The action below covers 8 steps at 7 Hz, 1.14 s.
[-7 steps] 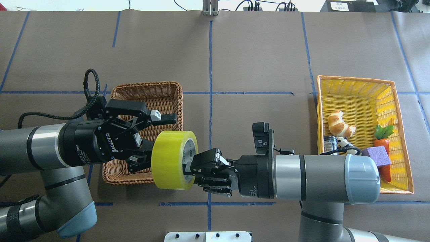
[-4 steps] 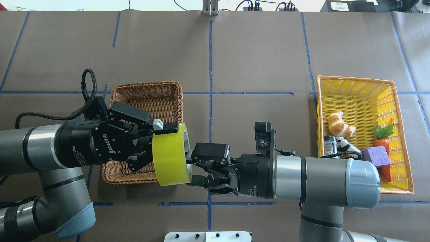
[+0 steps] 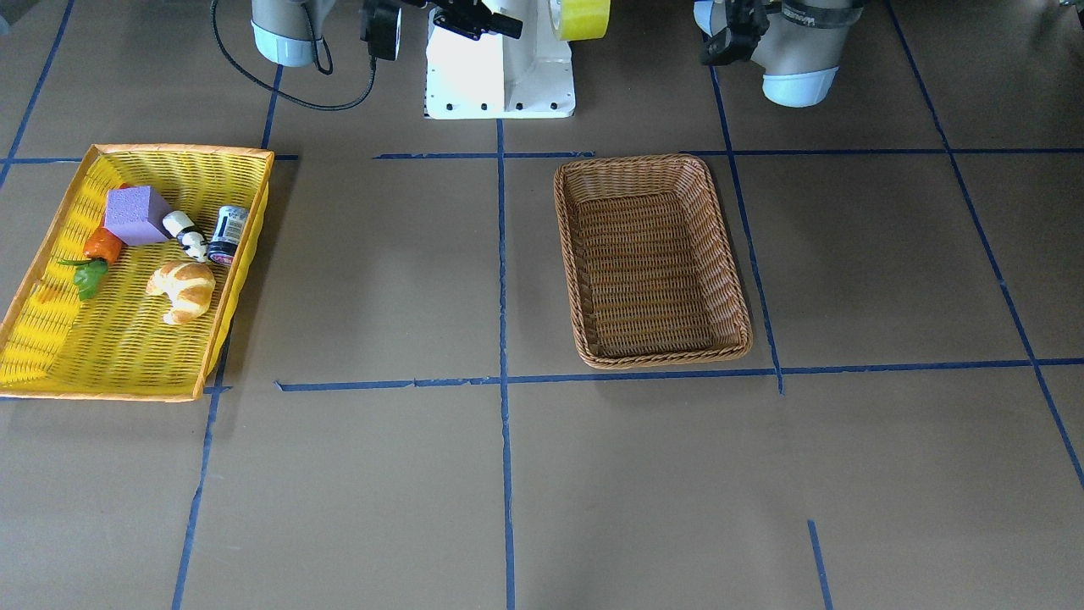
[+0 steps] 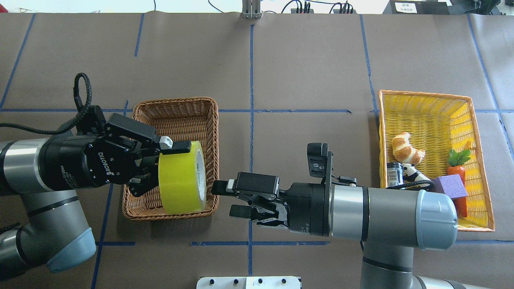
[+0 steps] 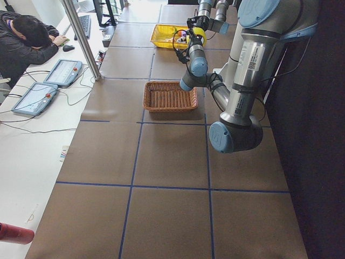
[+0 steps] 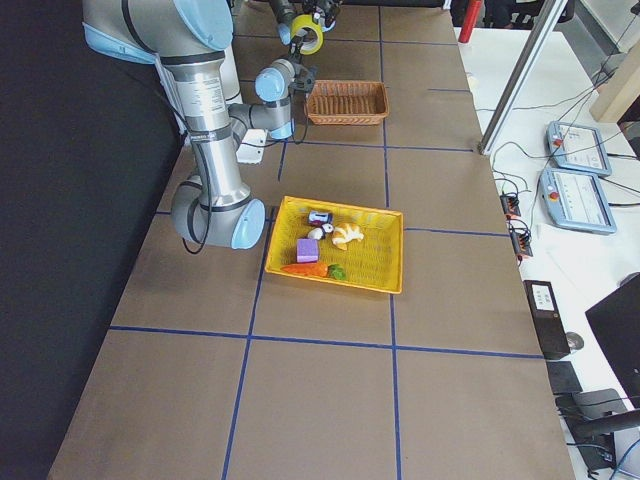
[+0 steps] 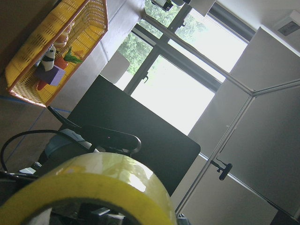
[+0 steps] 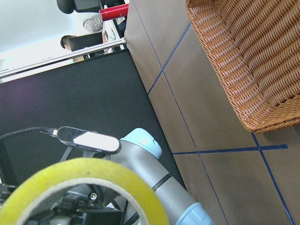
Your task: Move tape to another basket
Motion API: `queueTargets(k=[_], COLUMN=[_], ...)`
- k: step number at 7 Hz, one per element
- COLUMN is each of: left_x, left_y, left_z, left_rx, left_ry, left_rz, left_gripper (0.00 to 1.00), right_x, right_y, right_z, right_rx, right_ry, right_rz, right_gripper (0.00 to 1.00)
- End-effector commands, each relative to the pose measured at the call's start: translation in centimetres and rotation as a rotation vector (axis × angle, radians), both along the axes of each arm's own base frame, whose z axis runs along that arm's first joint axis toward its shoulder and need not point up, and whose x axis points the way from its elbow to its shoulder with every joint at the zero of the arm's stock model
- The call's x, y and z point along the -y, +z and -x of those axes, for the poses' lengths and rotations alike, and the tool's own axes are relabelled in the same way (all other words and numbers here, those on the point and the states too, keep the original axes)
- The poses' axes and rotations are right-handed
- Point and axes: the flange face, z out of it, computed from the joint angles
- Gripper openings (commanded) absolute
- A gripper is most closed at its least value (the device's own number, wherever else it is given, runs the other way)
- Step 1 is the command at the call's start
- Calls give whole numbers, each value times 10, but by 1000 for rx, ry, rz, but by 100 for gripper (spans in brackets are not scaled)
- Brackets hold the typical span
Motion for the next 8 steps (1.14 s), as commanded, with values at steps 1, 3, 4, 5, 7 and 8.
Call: queueTargets(k=[1, 3, 4, 5, 7, 8], left_x=[28, 52, 60, 68, 89, 94], left_y=[8, 0, 1, 2, 7, 15], left_z=[14, 10, 5, -5, -38, -51], left_rx=[171, 311, 387, 468, 738, 853], left_ry=[-5, 0, -34, -71, -139, -147], left_rz=[-1, 57, 27, 2, -111, -178], left_gripper=[0, 0, 0, 0, 0, 0], right_x=[24, 62, 94, 134, 193, 207], right_y=[26, 56, 66, 84, 114, 127], right_z=[-13, -12, -20, -45, -83, -92], right_rx=[-91, -359, -514, -667, -948, -1067], right_ry=[103, 207, 218, 200, 183, 149], right_rz=[-97, -194, -226, -250, -253, -272], right_gripper=[100, 100, 100, 100, 100, 100])
